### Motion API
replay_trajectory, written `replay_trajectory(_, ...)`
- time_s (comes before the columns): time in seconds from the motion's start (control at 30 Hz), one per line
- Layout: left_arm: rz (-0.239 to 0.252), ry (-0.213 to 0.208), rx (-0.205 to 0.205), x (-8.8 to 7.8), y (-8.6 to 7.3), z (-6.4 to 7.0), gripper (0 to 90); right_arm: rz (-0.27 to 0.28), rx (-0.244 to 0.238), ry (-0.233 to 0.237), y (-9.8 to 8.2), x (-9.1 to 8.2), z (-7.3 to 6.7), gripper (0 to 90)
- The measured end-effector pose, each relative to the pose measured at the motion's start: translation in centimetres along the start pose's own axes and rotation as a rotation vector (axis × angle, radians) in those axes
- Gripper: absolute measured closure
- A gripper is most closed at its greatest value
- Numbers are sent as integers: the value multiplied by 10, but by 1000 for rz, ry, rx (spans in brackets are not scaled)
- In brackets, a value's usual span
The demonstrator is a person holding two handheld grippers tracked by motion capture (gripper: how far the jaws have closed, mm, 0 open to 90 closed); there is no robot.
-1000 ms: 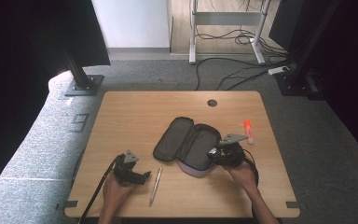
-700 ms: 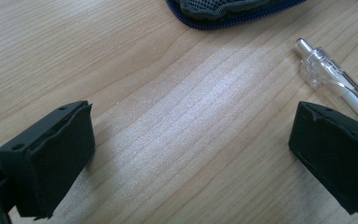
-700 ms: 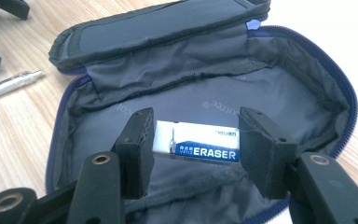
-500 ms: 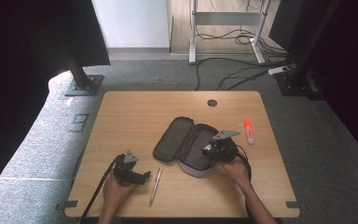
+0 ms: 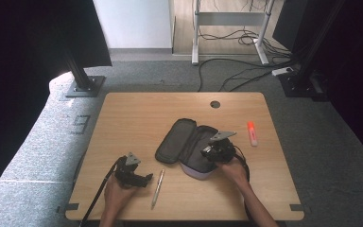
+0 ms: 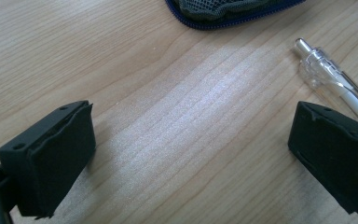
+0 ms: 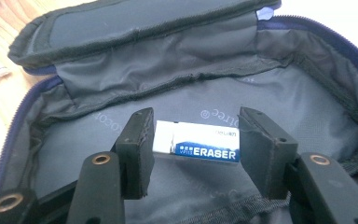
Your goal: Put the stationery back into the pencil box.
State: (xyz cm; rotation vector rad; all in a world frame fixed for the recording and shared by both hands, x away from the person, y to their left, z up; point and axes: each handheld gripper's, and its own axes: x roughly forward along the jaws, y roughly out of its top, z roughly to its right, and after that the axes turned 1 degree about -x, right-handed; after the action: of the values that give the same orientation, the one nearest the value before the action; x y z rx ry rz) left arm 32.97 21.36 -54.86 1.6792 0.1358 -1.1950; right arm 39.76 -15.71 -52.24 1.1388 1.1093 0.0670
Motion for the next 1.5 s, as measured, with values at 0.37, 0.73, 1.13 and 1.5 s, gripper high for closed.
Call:
replay_trajectory(0.37, 0, -1, 1, 0, 0, 0, 4, -37, -4, -6, -4, 10, 0, 463)
replay_trajectory(0.73, 1, -1, 0, 0, 0, 0, 4, -22, -2, 2, 0, 5, 0, 410)
replay_trajectory(1.13, 1, -1, 1, 0, 0, 0, 4, 9, 18, -9, 2, -16, 11, 420)
replay_trajectory(1.5, 0, -1, 1, 0, 0, 0, 4, 21, 35, -42, 0, -36, 26, 397)
